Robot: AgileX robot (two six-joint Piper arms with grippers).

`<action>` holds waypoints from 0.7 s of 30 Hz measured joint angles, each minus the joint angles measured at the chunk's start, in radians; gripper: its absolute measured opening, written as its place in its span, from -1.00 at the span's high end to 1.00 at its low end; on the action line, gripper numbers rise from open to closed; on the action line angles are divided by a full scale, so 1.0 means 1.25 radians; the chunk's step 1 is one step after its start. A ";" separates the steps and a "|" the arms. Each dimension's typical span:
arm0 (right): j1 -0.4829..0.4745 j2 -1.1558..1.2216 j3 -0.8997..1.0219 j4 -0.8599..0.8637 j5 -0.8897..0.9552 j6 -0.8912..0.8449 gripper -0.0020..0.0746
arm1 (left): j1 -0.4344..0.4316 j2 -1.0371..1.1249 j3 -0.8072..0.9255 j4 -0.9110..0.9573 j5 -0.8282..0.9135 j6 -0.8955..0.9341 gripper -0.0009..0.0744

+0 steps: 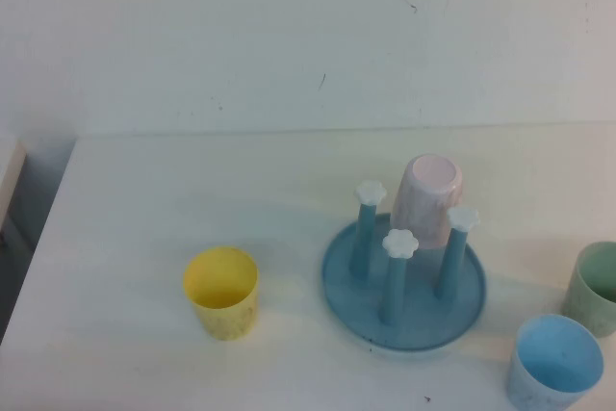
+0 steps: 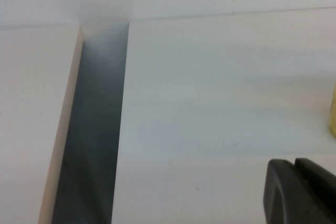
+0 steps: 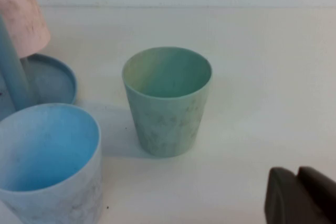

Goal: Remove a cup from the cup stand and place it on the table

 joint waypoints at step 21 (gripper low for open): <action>0.000 0.000 0.000 -0.046 0.001 0.000 0.87 | 0.000 0.000 0.000 0.000 0.000 0.000 0.98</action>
